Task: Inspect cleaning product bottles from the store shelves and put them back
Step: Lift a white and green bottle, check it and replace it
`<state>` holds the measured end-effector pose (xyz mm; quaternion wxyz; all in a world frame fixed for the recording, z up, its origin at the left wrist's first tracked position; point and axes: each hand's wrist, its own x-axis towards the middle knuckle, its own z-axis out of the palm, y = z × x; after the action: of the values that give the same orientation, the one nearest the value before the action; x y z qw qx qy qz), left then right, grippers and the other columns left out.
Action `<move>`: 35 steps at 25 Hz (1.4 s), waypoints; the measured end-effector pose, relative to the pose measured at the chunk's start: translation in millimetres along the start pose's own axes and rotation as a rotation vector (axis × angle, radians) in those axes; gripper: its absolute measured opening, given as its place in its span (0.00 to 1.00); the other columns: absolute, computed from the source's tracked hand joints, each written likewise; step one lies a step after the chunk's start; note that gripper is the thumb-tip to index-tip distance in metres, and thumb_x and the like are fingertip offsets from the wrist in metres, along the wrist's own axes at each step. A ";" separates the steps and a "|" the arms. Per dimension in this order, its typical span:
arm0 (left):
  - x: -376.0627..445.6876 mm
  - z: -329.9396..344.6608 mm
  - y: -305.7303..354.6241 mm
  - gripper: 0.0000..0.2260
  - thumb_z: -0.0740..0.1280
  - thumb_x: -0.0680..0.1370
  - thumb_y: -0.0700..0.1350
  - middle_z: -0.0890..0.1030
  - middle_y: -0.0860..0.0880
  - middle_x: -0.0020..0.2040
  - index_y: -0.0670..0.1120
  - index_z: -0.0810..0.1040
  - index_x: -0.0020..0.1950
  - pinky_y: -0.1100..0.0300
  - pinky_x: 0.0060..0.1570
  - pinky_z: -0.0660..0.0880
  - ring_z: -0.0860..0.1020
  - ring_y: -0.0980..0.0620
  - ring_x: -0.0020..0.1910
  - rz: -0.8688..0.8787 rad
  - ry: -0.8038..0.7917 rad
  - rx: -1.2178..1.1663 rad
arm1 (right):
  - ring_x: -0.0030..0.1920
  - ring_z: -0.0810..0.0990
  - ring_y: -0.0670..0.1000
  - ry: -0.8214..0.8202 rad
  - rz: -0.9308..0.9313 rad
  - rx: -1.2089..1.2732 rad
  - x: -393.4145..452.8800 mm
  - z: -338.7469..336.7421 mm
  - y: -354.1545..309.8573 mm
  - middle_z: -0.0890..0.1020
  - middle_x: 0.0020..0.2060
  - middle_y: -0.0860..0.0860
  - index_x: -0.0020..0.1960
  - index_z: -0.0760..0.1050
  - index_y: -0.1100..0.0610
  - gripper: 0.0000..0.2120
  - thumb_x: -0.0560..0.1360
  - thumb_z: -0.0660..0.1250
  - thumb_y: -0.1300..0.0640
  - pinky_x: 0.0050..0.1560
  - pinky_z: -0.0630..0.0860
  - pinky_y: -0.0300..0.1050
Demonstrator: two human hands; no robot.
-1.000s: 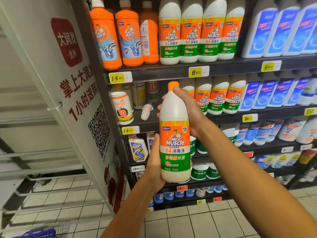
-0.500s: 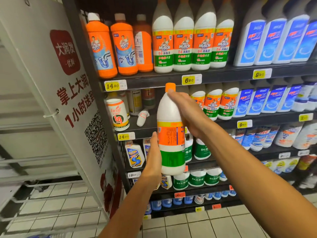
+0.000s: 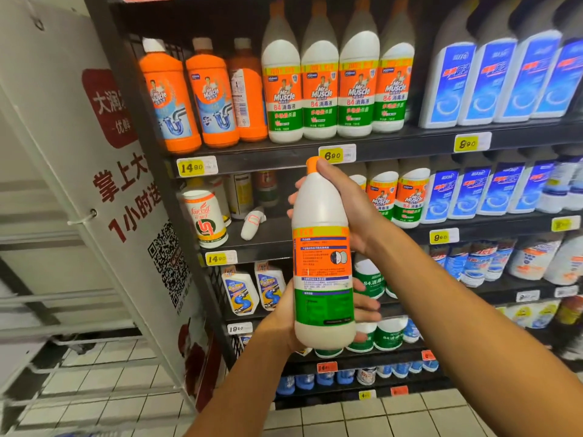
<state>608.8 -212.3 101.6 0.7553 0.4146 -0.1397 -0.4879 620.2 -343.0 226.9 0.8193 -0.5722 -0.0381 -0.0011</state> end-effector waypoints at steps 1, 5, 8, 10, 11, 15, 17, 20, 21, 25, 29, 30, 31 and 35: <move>1.9 1.0 0.4 0.30 0.49 0.82 0.59 0.80 0.34 0.60 0.37 0.78 0.63 0.43 0.56 0.77 0.79 0.36 0.59 0.042 0.112 -0.010 | 0.46 0.84 0.60 0.030 -0.013 -0.048 -0.8 -1.6 -4.2 0.85 0.46 0.60 0.53 0.79 0.59 0.23 0.76 0.66 0.39 0.52 0.81 0.56; 16.1 3.8 5.5 0.19 0.55 0.81 0.58 0.84 0.46 0.57 0.53 0.84 0.58 0.52 0.52 0.79 0.83 0.49 0.57 0.343 0.429 0.108 | 0.49 0.85 0.58 0.314 -0.201 -0.336 5.3 -4.3 -13.3 0.85 0.47 0.61 0.54 0.80 0.63 0.24 0.77 0.67 0.40 0.56 0.79 0.61; 27.5 10.1 11.0 0.22 0.53 0.83 0.59 0.87 0.56 0.44 0.66 0.84 0.40 0.55 0.49 0.78 0.85 0.58 0.44 0.422 0.571 0.231 | 0.51 0.83 0.61 0.439 -0.253 -0.374 11.0 -4.2 -12.4 0.84 0.48 0.61 0.54 0.78 0.66 0.27 0.77 0.65 0.40 0.56 0.79 0.60; 31.5 11.3 14.0 0.22 0.54 0.82 0.59 0.87 0.51 0.44 0.60 0.86 0.41 0.51 0.52 0.78 0.85 0.53 0.44 0.421 0.567 0.192 | 0.51 0.84 0.58 0.405 -0.216 -0.364 13.7 -12.9 -12.1 0.85 0.48 0.59 0.53 0.79 0.63 0.25 0.78 0.64 0.39 0.55 0.79 0.56; 31.5 11.7 13.3 0.22 0.55 0.81 0.59 0.87 0.47 0.45 0.54 0.87 0.44 0.49 0.53 0.78 0.85 0.48 0.44 0.391 0.507 0.143 | 0.50 0.85 0.55 0.361 -0.183 -0.359 14.6 -19.5 -12.6 0.86 0.48 0.56 0.53 0.80 0.59 0.23 0.78 0.64 0.39 0.54 0.80 0.54; 30.1 21.1 0.8 0.27 0.54 0.79 0.59 0.82 0.38 0.43 0.39 0.84 0.49 0.52 0.43 0.80 0.81 0.42 0.38 0.204 0.168 -0.103 | 0.56 0.84 0.57 0.085 0.037 -0.091 13.2 -35.9 -9.9 0.85 0.55 0.57 0.62 0.78 0.56 0.24 0.78 0.64 0.38 0.56 0.81 0.55; 33.1 24.1 -6.9 0.28 0.49 0.81 0.55 0.82 0.39 0.42 0.38 0.83 0.49 0.54 0.40 0.79 0.81 0.42 0.37 0.157 0.092 -0.135 | 0.59 0.81 0.62 -0.009 0.081 0.056 13.9 -37.8 -8.4 0.82 0.59 0.61 0.67 0.73 0.60 0.29 0.78 0.62 0.39 0.57 0.79 0.58; 36.1 30.7 -10.8 0.27 0.49 0.82 0.54 0.83 0.38 0.46 0.38 0.83 0.50 0.52 0.43 0.81 0.83 0.41 0.41 0.119 0.104 -0.056 | 0.50 0.85 0.59 -0.046 0.053 0.072 14.4 -43.3 -12.2 0.85 0.51 0.59 0.61 0.77 0.61 0.26 0.79 0.61 0.40 0.48 0.83 0.53; 36.8 32.6 -8.4 0.26 0.51 0.82 0.55 0.83 0.37 0.48 0.39 0.84 0.51 0.51 0.45 0.81 0.83 0.41 0.44 0.130 0.150 -0.018 | 0.47 0.86 0.59 -0.030 0.038 0.049 13.6 -44.6 -14.6 0.86 0.48 0.59 0.58 0.78 0.61 0.24 0.78 0.62 0.41 0.45 0.83 0.51; 42.1 32.7 4.2 0.22 0.57 0.81 0.58 0.84 0.43 0.56 0.47 0.85 0.56 0.50 0.50 0.81 0.83 0.43 0.55 0.345 0.435 0.013 | 0.45 0.86 0.58 0.232 -0.116 -0.279 15.3 -44.6 -20.6 0.87 0.44 0.59 0.55 0.81 0.61 0.23 0.76 0.68 0.41 0.44 0.83 0.54; 49.1 39.6 7.0 0.23 0.53 0.81 0.63 0.87 0.47 0.48 0.55 0.86 0.47 0.57 0.40 0.81 0.86 0.49 0.46 0.389 0.587 0.184 | 0.42 0.86 0.57 0.330 -0.140 -0.314 16.1 -42.9 -21.3 0.86 0.42 0.58 0.53 0.80 0.60 0.22 0.76 0.67 0.40 0.44 0.83 0.55; 49.6 40.9 7.2 0.24 0.53 0.81 0.63 0.87 0.47 0.46 0.54 0.86 0.46 0.58 0.37 0.81 0.86 0.50 0.44 0.390 0.596 0.196 | 0.40 0.86 0.55 0.298 -0.125 -0.311 17.1 -45.1 -22.0 0.86 0.40 0.55 0.51 0.80 0.56 0.19 0.76 0.67 0.40 0.42 0.84 0.53; 49.7 40.3 7.5 0.24 0.53 0.81 0.63 0.87 0.47 0.46 0.54 0.85 0.47 0.59 0.36 0.81 0.86 0.49 0.43 0.389 0.597 0.202 | 0.39 0.87 0.53 0.258 -0.107 -0.312 18.1 -48.2 -22.4 0.87 0.38 0.53 0.51 0.80 0.53 0.17 0.76 0.67 0.39 0.40 0.84 0.50; 44.4 38.3 9.0 0.26 0.54 0.78 0.67 0.87 0.45 0.49 0.50 0.83 0.54 0.54 0.41 0.82 0.86 0.46 0.46 0.376 0.557 0.214 | 0.42 0.87 0.50 0.052 -0.053 -0.321 17.6 -59.9 -20.1 0.87 0.41 0.48 0.57 0.77 0.48 0.15 0.75 0.68 0.40 0.36 0.82 0.43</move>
<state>612.4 -267.3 123.5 0.7933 0.5756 -0.0523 -0.1911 640.6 -405.4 226.3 0.7177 -0.6943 -0.0311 -0.0435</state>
